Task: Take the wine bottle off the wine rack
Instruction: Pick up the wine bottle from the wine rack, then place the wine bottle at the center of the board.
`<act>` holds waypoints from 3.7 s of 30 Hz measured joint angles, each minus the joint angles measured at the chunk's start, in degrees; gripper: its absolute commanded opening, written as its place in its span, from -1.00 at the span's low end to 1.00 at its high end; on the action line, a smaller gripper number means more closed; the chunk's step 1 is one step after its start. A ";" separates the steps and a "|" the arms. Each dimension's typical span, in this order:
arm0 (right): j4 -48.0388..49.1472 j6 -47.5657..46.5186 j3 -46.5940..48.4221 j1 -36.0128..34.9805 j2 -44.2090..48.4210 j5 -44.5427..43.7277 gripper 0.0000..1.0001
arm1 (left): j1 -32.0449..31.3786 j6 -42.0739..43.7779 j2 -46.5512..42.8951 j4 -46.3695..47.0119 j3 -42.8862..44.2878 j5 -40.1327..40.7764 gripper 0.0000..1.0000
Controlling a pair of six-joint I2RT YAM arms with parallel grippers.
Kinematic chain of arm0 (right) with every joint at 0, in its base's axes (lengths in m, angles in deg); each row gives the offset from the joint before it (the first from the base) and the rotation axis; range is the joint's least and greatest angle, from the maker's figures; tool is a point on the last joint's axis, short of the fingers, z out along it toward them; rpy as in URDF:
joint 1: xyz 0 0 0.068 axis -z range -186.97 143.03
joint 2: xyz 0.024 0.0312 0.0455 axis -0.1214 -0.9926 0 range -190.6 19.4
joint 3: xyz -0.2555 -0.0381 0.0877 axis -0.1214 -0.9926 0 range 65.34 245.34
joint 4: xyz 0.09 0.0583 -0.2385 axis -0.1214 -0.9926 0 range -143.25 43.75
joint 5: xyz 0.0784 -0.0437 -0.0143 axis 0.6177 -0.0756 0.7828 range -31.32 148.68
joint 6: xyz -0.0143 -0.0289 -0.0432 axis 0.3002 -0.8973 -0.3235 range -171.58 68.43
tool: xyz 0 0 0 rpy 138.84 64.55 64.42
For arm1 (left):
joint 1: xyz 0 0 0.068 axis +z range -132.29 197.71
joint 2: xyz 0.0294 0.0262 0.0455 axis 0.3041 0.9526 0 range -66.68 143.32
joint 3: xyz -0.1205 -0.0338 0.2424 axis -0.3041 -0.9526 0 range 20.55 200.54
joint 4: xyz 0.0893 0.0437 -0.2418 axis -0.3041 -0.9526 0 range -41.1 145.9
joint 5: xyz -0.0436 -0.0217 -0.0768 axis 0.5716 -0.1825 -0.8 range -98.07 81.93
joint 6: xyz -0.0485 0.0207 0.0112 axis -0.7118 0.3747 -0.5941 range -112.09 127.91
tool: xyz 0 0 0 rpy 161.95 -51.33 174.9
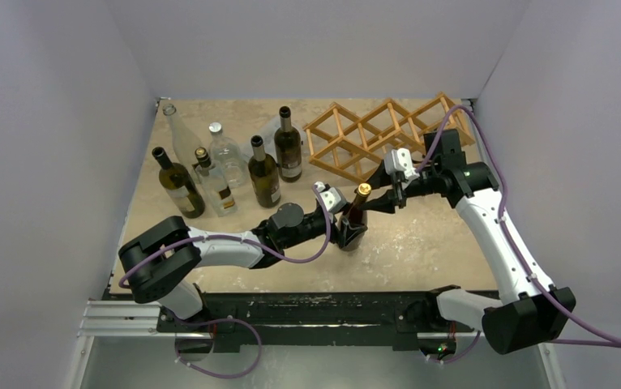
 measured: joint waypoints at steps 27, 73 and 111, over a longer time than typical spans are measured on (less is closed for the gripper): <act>1.73 8.28 0.72 -0.48 1.07 -4.35 -1.00 | -0.15 -4.42 -4.57 -0.98 -5.20 1.84 0.99; 13.79 29.73 6.62 36.63 -5.05 -22.95 -1.00 | -0.31 -1.81 -38.42 -33.07 -9.25 3.61 1.00; 13.40 26.43 16.79 44.33 -16.00 -25.07 -0.79 | -0.31 -4.68 -48.50 -54.42 -1.79 7.65 1.00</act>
